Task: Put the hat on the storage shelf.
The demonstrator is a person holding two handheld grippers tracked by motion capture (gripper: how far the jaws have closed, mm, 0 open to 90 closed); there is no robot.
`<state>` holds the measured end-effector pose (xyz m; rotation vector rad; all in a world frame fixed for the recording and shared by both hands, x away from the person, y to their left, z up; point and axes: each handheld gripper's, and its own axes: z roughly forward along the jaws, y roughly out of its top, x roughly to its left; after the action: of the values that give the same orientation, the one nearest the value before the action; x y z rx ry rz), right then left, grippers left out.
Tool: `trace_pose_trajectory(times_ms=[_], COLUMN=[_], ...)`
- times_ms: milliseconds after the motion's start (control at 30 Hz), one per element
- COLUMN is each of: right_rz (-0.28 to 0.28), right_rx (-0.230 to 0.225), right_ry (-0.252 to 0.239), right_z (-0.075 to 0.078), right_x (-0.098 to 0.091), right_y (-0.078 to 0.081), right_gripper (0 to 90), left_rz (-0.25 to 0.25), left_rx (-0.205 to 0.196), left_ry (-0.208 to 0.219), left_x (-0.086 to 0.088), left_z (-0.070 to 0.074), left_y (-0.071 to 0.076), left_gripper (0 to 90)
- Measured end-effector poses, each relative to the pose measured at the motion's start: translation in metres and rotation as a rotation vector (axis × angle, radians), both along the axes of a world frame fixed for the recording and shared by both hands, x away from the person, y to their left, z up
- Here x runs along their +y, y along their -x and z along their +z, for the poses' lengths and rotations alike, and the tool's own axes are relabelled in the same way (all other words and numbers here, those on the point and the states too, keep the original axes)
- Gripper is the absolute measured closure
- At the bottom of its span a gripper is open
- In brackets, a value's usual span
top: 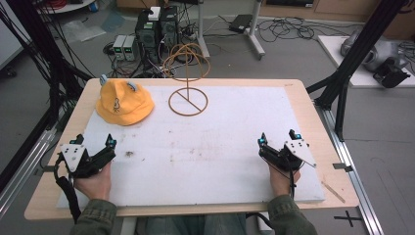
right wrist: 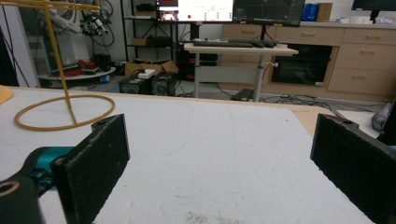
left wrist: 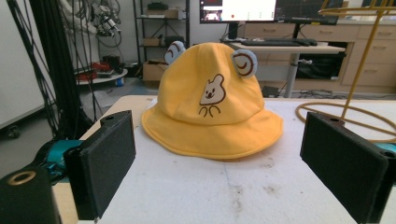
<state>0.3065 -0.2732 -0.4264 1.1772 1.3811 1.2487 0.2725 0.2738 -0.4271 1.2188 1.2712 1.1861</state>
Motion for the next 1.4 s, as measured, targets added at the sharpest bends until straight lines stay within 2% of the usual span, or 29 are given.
trace_pose_trajectory(times_ms=[333,533,633,733,800,867,1000,1100,1133,1200,1267,1300,1400], right_rz=[0.003,0.004,0.001,0.002,0.010,0.011,0.018,0.025,0.029,0.033,0.038,0.038,0.043], right_rx=[-0.001,0.000,-0.002,0.008,0.012,0.009,-0.004,0.016,0.023,0.022,0.021,0.027,0.023], right_ry=[-0.001,0.003,-0.004,-0.015,-0.023,-0.024,-0.015,-0.030,-0.040,-0.045,-0.049,-0.054,-0.062], right_z=[0.001,0.000,0.001,0.002,0.002,0.002,0.004,0.002,0.001,0.001,0.001,0.001,0.001], right_x=[0.000,0.000,-0.001,-0.002,-0.003,-0.002,-0.002,-0.003,-0.002,-0.003,-0.003,-0.003,-0.004], right_y=[0.001,0.000,0.000,0.001,0.002,0.003,0.003,0.000,0.000,0.000,-0.001,-0.001,-0.003], right_gripper=[4.2,4.2,4.2,4.2,4.2,4.2,4.2,4.2,4.2,4.2,4.2,4.2,4.2], left_rz=[-0.020,-0.029,-0.033,-0.044,-0.050,-0.050,-0.037,-0.025,-0.019,-0.003,0.004,0.002,-0.023], left_rx=[-0.004,-0.011,-0.011,-0.015,-0.007,0.007,0.001,0.008,0.009,-0.013,-0.032,-0.028,0.001], left_ry=[-0.022,-0.003,0.005,0.039,0.037,0.016,-0.022,-0.037,-0.040,-0.032,-0.038,-0.047,-0.036], left_x=[-0.003,-0.005,-0.007,-0.008,-0.007,-0.005,-0.003,-0.004,-0.005,-0.008,-0.012,-0.014,-0.022], left_z=[0.003,0.004,0.008,0.012,0.015,0.023,0.046,0.062,0.068,0.076,0.081,0.081,0.079], left_y=[0.000,0.002,0.003,0.005,0.003,-0.002,-0.018,-0.038,-0.045,-0.058,-0.074,-0.082,-0.109], left_gripper=[10.6,10.6,10.6,10.6,10.7,10.7,10.6,13.7,13.8,15.2,15.2,15.2,15.2])
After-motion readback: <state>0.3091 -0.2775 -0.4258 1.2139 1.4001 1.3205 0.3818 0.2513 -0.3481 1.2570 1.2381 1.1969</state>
